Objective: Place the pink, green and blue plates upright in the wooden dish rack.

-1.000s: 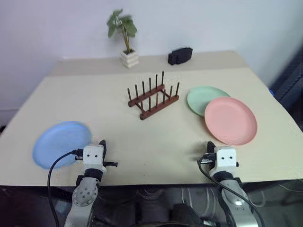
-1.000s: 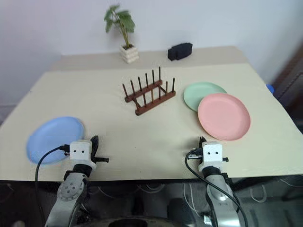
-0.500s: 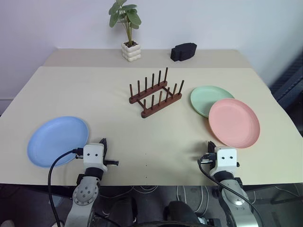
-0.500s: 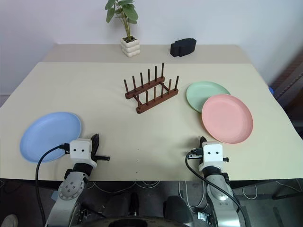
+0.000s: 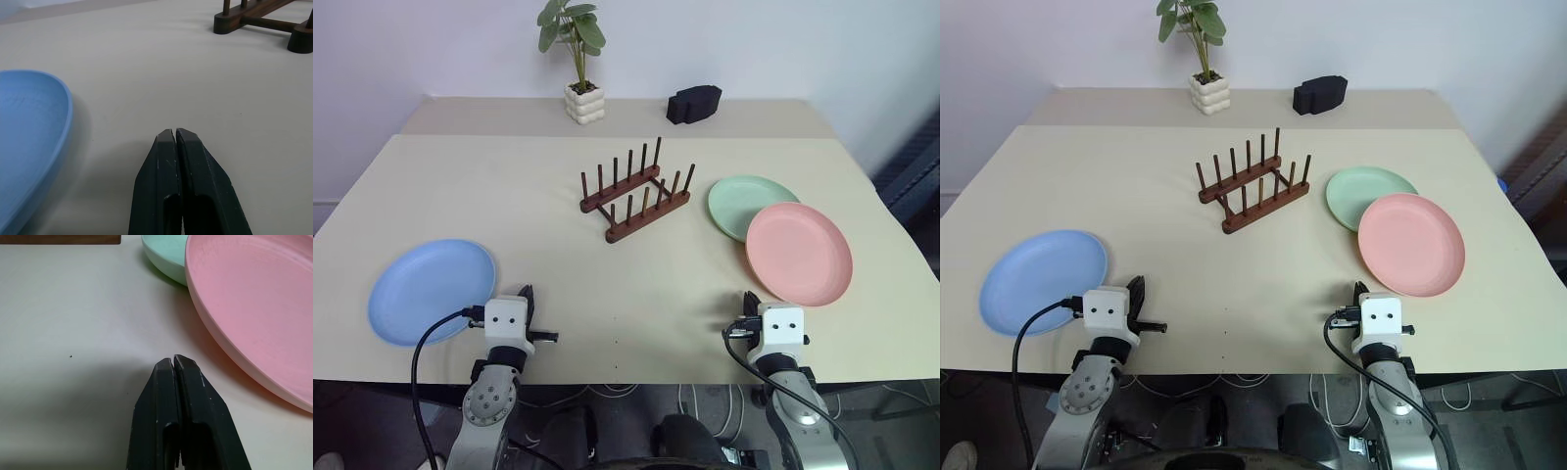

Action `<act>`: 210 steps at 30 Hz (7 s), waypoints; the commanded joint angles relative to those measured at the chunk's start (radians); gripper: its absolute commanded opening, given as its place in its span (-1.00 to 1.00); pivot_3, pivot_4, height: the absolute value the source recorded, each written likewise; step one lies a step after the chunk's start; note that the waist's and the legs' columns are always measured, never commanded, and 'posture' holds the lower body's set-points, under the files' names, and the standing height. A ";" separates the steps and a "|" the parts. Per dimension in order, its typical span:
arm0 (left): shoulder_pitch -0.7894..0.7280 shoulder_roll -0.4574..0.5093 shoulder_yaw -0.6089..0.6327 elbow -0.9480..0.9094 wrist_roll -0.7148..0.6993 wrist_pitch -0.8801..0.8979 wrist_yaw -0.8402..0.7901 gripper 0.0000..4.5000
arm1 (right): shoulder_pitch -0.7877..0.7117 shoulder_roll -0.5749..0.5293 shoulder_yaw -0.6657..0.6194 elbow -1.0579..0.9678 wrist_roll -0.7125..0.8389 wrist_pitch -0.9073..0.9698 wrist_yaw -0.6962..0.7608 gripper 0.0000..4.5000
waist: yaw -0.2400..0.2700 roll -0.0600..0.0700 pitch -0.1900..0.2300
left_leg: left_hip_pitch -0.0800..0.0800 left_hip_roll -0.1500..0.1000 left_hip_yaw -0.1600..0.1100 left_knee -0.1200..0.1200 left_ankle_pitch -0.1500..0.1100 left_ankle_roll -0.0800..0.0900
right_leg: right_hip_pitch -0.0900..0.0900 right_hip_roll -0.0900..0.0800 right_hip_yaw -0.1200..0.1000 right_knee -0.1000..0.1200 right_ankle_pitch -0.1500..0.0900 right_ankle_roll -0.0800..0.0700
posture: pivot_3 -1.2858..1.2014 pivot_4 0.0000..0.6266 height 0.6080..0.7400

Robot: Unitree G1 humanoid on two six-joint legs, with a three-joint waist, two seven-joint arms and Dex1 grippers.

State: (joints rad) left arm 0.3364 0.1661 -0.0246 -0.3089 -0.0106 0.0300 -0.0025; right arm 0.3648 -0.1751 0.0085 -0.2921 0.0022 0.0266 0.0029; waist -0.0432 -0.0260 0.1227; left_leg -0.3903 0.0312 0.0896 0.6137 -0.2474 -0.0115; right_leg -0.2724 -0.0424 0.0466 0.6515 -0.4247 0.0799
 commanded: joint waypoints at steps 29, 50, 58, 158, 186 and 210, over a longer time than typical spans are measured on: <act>-0.082 0.032 0.009 0.018 -0.003 0.024 -0.011 -0.98 | -0.052 -0.012 -0.007 0.000 0.005 0.017 0.011 -1.00 | 0.001 -0.001 0.015 | -0.017 0.000 0.000 0.000 0.003 0.002 | -0.013 0.000 -0.002 0.001 0.002 0.002 | 0.03 -0.52 1.00; -0.278 0.079 0.011 0.123 -0.006 0.127 -0.033 -0.98 | -0.198 -0.019 -0.008 0.081 0.008 0.063 0.041 -1.00 | 0.002 0.000 0.016 | -0.017 0.000 0.000 0.001 0.005 0.000 | -0.014 0.001 -0.003 0.001 0.003 0.003 | 0.03 -0.52 1.00; -0.318 0.094 0.012 0.146 -0.007 0.155 -0.051 -0.98 | -0.239 -0.021 -0.009 0.105 0.009 0.079 0.057 -1.00 | 0.002 0.000 0.016 | -0.017 0.000 0.000 0.002 0.006 -0.001 | -0.014 0.001 -0.003 0.003 0.003 0.003 | 0.03 -0.52 1.00; -0.502 0.238 0.173 0.079 -0.250 0.456 -0.444 0.98 | -0.325 -0.277 -0.267 -0.060 0.384 0.309 0.493 1.00 | 0.007 -0.002 0.033 | -0.019 -0.001 -0.001 0.001 0.012 -0.003 | -0.015 0.001 -0.004 0.003 0.005 0.005 | 0.03 -0.52 1.00; -0.458 0.202 0.137 0.045 -0.252 0.481 -0.430 0.98 | -0.306 -0.249 -0.238 -0.056 0.365 0.312 0.443 1.00 | 0.009 -0.001 0.035 | -0.019 -0.001 -0.001 0.002 0.012 -0.002 | -0.015 0.001 -0.004 0.003 0.005 0.005 | 0.03 -0.52 1.00; -0.589 0.281 0.058 0.155 -0.251 0.422 -0.594 0.98 | -0.263 -0.242 -0.232 -0.134 0.363 0.331 0.419 1.00 | 0.027 -0.001 0.035 | -0.019 -0.001 -0.001 0.002 0.012 -0.003 | -0.015 0.001 -0.004 0.003 0.005 0.005 | 0.03 -0.52 1.00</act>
State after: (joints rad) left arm -0.2302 0.4348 0.0465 -0.1536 -0.2533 0.4819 -0.5622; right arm 0.1046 -0.4141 -0.2128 -0.3749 0.3584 0.3653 0.4256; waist -0.0161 -0.0274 0.1578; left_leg -0.4091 0.0306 0.0889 0.6160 -0.2353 -0.0142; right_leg -0.2871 -0.0413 0.0422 0.6547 -0.4195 0.0850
